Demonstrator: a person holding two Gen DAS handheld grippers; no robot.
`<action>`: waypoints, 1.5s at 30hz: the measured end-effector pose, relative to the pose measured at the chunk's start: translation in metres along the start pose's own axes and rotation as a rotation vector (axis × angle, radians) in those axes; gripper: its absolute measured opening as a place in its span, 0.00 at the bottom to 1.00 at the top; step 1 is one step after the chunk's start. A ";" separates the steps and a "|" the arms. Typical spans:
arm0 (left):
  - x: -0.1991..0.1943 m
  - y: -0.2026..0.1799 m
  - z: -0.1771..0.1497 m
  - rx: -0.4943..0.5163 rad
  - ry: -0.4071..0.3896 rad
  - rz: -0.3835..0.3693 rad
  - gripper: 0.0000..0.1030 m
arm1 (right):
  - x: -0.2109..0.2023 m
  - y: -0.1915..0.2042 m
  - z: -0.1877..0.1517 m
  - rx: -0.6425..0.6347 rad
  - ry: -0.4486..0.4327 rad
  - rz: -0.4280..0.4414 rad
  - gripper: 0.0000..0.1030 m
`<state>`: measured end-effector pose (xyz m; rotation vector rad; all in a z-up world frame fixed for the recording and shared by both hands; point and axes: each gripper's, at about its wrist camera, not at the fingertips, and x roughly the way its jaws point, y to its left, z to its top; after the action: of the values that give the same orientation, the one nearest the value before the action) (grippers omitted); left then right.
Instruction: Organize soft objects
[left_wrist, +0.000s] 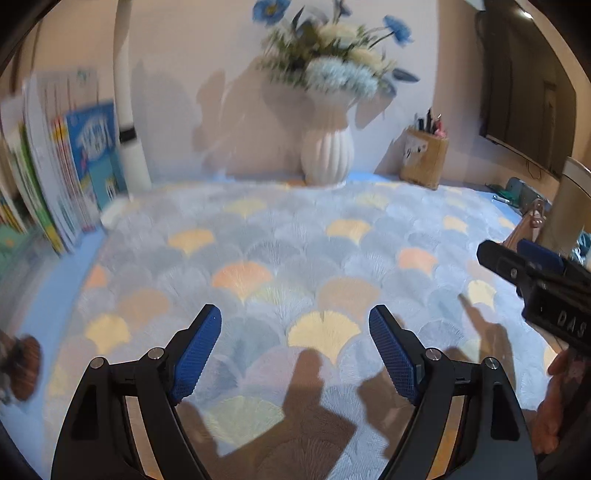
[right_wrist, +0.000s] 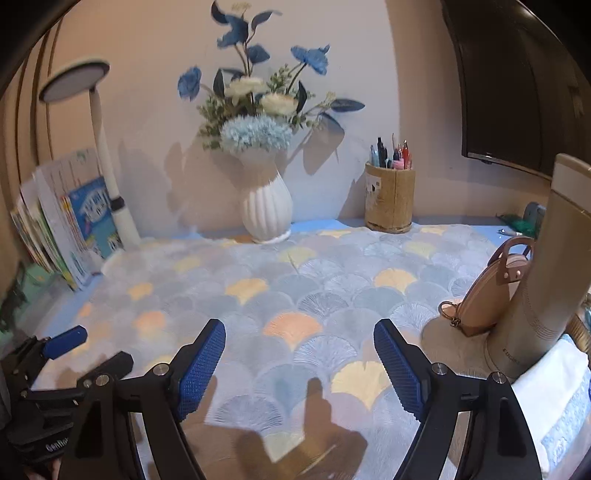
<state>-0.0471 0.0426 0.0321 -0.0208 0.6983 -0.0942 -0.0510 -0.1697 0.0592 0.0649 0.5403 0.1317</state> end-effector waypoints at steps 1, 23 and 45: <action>0.004 0.002 -0.001 -0.010 0.017 -0.003 0.79 | 0.005 0.000 -0.005 -0.006 0.004 0.002 0.80; 0.002 0.009 -0.005 -0.051 -0.006 0.029 0.79 | 0.025 0.008 -0.016 -0.050 0.061 -0.058 0.96; 0.008 0.008 -0.003 -0.025 0.019 0.127 0.87 | 0.028 0.010 -0.017 -0.062 0.087 -0.064 0.96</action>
<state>-0.0418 0.0501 0.0246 0.0009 0.7177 0.0359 -0.0371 -0.1557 0.0317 -0.0190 0.6242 0.0887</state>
